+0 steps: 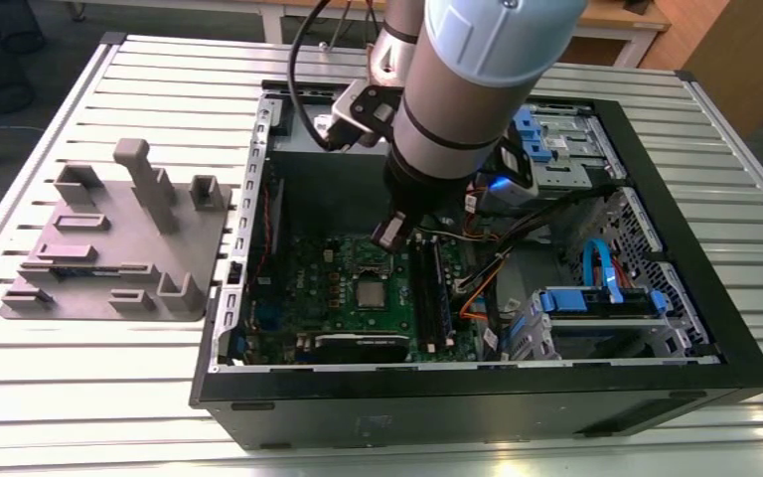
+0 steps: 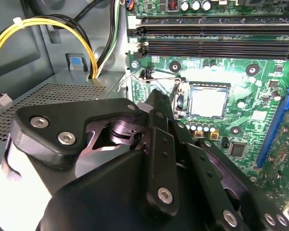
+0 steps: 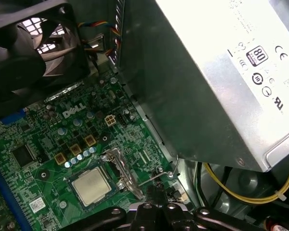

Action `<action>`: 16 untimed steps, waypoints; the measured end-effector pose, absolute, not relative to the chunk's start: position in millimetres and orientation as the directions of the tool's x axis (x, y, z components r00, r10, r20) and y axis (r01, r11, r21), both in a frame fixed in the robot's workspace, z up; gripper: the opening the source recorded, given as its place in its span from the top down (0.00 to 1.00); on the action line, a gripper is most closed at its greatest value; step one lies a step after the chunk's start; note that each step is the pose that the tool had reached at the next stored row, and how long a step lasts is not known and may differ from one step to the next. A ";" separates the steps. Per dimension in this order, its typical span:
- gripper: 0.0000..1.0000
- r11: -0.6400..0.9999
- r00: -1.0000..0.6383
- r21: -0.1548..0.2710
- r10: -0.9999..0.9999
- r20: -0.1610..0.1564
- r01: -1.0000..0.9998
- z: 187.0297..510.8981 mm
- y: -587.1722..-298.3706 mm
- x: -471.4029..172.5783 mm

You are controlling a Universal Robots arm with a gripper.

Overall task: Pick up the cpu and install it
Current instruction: 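Close the cpu cover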

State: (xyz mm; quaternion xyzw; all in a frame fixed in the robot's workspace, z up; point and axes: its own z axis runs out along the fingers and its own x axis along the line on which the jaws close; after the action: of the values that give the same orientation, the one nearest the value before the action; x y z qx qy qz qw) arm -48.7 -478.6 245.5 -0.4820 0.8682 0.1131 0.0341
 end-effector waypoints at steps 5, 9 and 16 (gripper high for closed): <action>0.90 0.510 -0.533 0.163 -0.829 -0.168 -0.845 245.4 -480.4 -48.7; 0.90 0.510 -0.533 0.163 -0.829 -0.168 -0.845 245.4 -481.8 -48.7; 0.90 0.510 -0.533 0.163 -0.829 -0.168 -0.845 245.4 -484.6 -48.7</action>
State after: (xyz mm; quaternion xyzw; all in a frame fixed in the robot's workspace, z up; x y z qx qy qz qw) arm -48.7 -484.6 245.4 -0.4820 0.8682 0.1131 0.0341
